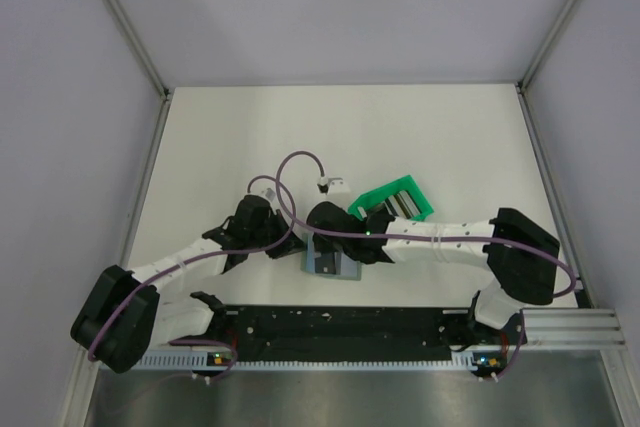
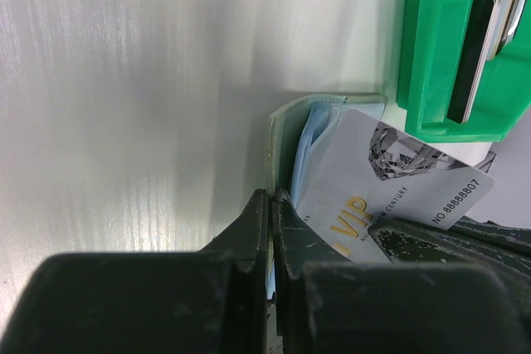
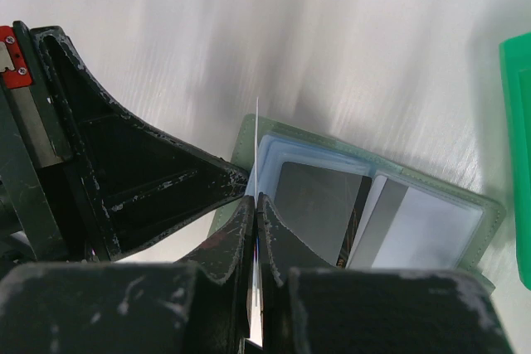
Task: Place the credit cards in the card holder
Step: Turn over the card slot in the card holder.
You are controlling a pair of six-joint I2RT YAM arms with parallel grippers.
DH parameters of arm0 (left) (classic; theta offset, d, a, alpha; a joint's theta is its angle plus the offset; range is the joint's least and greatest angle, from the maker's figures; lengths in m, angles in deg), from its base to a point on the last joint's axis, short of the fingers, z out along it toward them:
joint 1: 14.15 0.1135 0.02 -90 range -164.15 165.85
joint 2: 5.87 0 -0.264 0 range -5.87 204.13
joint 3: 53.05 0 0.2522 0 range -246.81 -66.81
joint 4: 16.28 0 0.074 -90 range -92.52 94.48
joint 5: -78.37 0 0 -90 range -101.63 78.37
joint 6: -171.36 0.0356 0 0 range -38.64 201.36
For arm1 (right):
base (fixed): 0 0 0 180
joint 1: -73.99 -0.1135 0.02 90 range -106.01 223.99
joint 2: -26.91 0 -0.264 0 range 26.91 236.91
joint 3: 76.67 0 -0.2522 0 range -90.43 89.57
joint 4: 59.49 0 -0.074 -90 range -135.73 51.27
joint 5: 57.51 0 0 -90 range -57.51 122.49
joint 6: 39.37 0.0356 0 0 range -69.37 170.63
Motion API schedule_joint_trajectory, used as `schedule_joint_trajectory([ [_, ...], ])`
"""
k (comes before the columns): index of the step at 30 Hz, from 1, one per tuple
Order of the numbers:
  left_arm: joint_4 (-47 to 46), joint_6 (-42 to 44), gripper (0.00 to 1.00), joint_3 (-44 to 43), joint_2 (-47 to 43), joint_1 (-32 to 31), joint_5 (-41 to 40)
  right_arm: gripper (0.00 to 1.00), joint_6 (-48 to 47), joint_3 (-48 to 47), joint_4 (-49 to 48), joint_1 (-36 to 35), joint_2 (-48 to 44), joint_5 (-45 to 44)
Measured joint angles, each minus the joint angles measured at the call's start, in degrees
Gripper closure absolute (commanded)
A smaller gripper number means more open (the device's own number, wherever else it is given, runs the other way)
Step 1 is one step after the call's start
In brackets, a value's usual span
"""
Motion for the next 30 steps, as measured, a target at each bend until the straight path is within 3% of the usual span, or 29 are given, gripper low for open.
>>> schedule_joint_trajectory([
  [30,0.1,-1.8,1.00,0.4,-2.7,0.0,1.0,1.00,0.4,-11.5,13.4,-5.2,5.7,-9.9],
])
